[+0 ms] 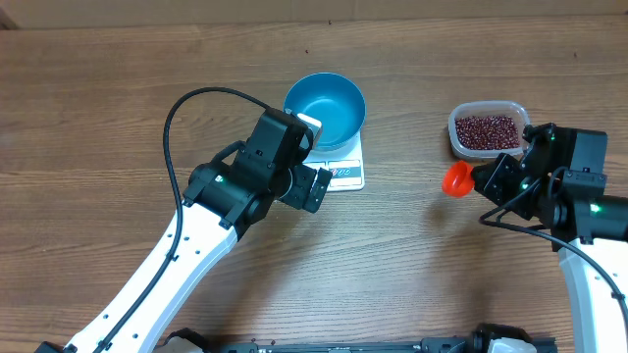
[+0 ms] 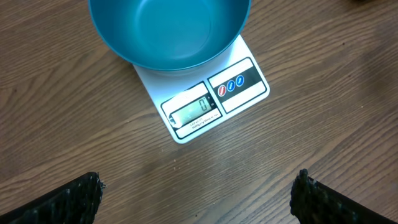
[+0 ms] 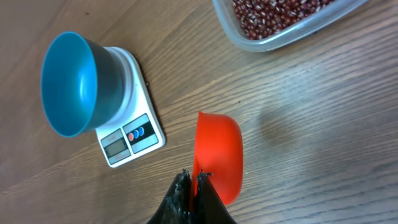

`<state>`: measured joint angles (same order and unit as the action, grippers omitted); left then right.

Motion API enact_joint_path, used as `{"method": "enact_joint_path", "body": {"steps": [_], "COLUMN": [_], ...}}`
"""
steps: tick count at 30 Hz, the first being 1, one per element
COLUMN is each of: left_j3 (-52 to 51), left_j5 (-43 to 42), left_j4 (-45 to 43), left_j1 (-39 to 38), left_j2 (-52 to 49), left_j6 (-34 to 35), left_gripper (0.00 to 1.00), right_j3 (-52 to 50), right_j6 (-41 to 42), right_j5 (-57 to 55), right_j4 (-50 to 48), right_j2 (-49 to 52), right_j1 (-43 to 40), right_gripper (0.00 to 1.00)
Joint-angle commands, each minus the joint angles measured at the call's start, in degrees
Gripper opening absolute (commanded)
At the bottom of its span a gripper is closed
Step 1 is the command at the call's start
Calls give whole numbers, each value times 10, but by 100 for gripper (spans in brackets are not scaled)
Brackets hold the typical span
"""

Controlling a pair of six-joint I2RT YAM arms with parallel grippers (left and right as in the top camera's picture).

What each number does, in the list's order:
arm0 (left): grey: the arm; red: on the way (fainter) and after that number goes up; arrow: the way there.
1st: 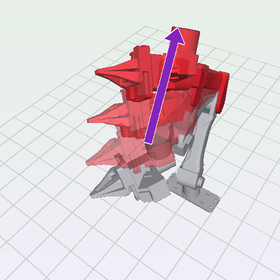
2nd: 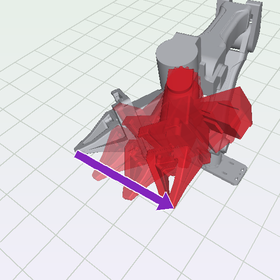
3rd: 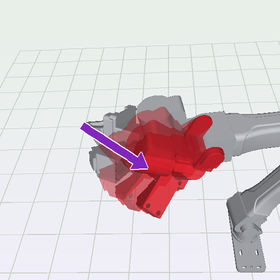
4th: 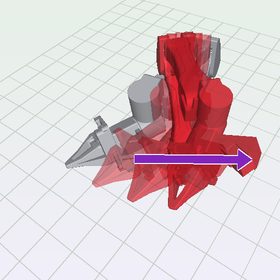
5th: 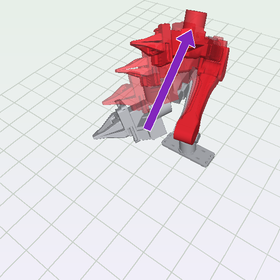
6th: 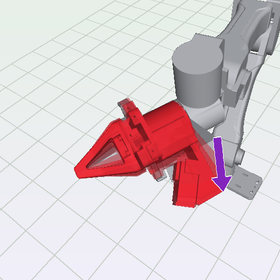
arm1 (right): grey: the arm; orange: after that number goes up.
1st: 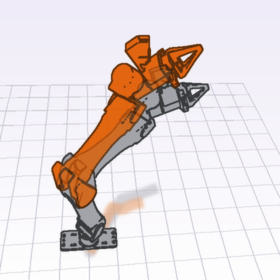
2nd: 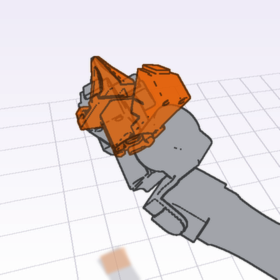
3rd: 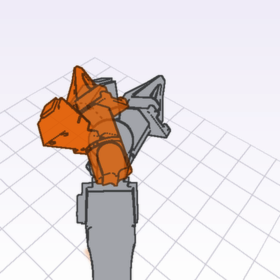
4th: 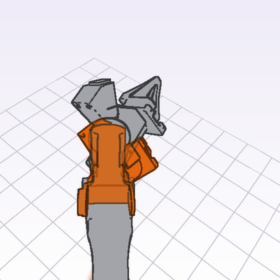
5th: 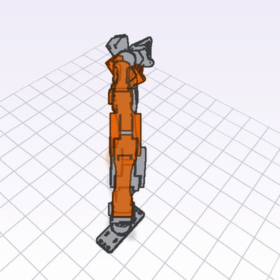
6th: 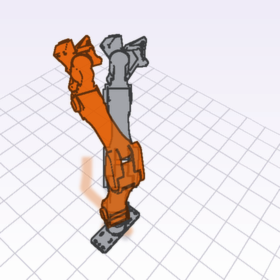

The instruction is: Scoop item into bowl and weigh 150g on scale

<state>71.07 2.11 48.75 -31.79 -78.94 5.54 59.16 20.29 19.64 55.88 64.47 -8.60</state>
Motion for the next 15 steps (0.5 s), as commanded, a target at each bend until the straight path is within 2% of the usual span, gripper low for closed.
{"method": "enact_joint_path", "body": {"steps": [1,8,15], "left_j3": [7,7,7], "left_j5": [-2,-2,-2], "left_j4": [1,1,1], "left_j1": [-1,-1,-1], "left_j2": [-2,-2,-2], "left_j6": [-13,-13,-13], "left_gripper": [100,99,99], "right_j3": [37,61,99], "right_j6": [-7,-16,-43], "right_j5": [16,14,0], "right_j4": [-3,-1,19], "right_j2": [0,10,70], "right_j1": [-2,-2,-2], "right_gripper": [4,4,4]}}
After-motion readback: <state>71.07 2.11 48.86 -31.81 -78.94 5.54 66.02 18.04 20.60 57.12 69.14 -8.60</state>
